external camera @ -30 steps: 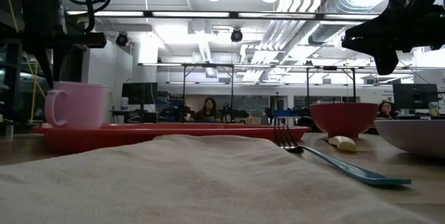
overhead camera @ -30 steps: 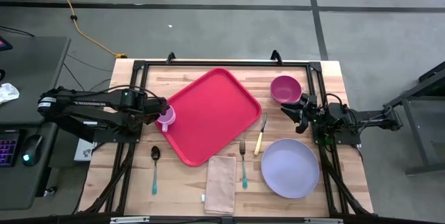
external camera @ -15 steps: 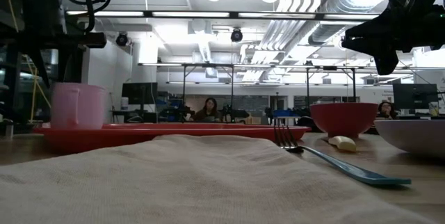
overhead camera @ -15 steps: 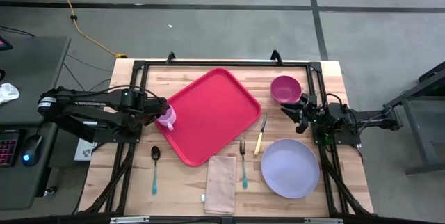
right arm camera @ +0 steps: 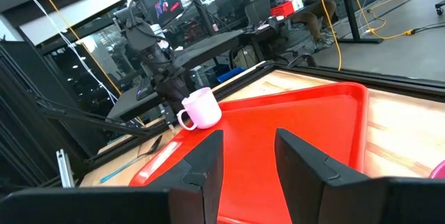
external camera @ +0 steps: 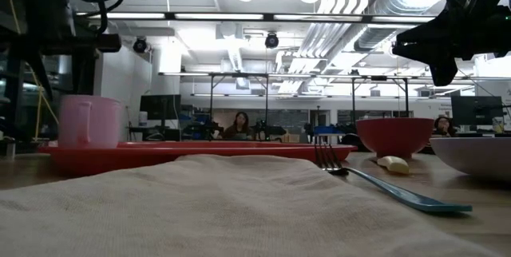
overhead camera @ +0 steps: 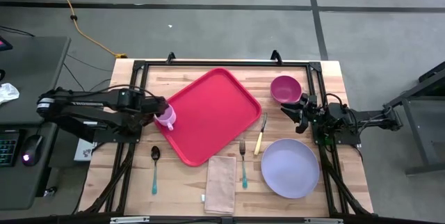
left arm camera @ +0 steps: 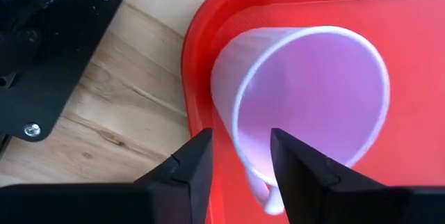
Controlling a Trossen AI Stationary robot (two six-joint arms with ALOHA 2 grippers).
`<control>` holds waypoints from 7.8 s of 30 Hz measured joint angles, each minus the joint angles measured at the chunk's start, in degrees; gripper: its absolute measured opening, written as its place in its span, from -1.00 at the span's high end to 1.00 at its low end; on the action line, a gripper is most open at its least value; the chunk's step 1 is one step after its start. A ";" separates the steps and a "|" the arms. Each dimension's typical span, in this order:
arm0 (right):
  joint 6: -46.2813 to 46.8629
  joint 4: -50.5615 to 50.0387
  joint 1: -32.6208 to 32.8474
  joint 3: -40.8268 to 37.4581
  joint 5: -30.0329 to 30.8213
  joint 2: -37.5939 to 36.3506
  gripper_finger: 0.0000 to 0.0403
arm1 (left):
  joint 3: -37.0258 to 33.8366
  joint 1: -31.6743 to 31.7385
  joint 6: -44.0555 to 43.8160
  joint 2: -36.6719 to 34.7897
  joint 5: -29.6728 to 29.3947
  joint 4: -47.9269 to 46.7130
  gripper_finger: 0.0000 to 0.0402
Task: Set up tray
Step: Put the purple plate to the right of the light pink mug on the red serving tray
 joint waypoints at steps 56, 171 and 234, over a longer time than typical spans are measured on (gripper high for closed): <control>0.00 0.01 -0.02 0.00 -5.16 -0.02 0.46 | 42.38 -43.51 -19.43 37.67 -12.15 3.92 0.14; 1.66 8.32 0.00 0.00 -14.30 0.74 0.46 | 37.10 -50.79 -5.37 55.87 -7.32 33.25 0.14; -7.12 -15.20 0.00 20.82 -10.53 18.52 0.46 | 37.12 -52.26 3.93 59.11 -13.83 36.10 0.14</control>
